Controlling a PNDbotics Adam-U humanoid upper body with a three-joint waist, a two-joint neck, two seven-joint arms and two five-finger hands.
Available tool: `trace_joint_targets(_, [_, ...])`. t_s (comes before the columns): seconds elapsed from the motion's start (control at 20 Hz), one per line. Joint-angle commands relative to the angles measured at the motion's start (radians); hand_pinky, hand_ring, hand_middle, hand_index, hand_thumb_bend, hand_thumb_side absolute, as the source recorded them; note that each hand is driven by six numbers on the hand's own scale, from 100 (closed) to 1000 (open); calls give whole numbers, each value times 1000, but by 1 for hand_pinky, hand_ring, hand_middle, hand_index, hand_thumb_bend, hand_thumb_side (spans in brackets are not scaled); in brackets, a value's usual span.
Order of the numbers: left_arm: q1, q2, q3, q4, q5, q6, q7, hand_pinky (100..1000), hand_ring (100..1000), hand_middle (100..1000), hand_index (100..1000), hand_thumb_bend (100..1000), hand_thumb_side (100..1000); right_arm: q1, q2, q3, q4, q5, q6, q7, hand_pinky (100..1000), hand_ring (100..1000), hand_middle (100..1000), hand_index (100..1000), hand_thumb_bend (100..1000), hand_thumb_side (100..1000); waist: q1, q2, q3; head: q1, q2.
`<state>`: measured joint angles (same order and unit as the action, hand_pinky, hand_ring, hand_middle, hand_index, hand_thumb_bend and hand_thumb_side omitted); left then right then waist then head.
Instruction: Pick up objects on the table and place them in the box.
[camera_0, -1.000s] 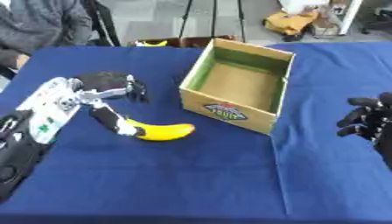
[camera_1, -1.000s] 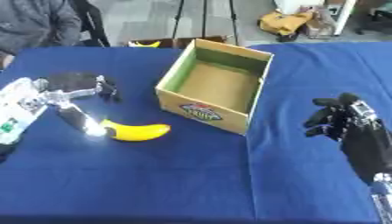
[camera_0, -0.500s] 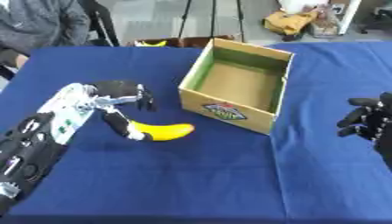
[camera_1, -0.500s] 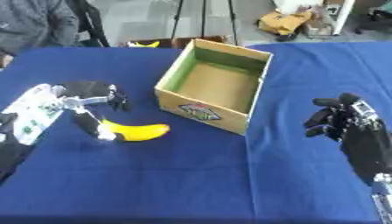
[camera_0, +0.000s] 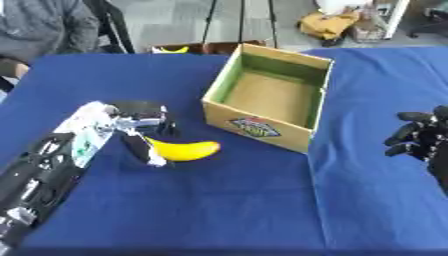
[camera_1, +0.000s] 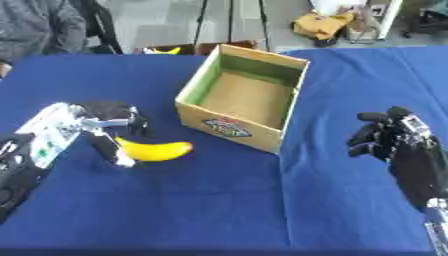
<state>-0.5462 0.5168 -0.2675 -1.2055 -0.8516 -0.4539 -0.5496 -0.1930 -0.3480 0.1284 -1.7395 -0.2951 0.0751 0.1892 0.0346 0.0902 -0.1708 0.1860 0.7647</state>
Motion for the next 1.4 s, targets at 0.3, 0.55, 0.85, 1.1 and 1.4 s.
trace_joint_targets(0.3, [-18,3,3,5,-18,-11,16,609,579,579,725,444,486,-12,-11,-3,-20,-4,0,2,565,603,520,771,100,968,-2,-10,-2,3,5])
trace_joint_targets(0.55, [-16,2,3,7,-17,-8,18,603,569,561,706,357,466,-13,-11,-3,-20,-4,0,2,565,603,520,770,100,967,-2,-10,-2,4,5])
trace_joint_targets(0.85, [-14,3,12,0,-5,1,8,595,557,537,679,246,433,-13,-10,-4,-20,-5,-1,2,565,603,520,771,100,964,-3,-10,-2,4,5])
trace_joint_targets(1.1, [-18,29,31,-38,25,13,1,595,553,528,669,211,408,-11,-12,-5,-19,-5,-1,1,565,603,520,771,100,961,-3,-12,-1,4,5])
trace_joint_targets(1.4, [-34,94,49,-106,78,26,-1,598,555,529,668,213,377,-10,-14,-5,-18,-6,-1,2,565,603,520,771,100,957,0,-17,-2,3,5])
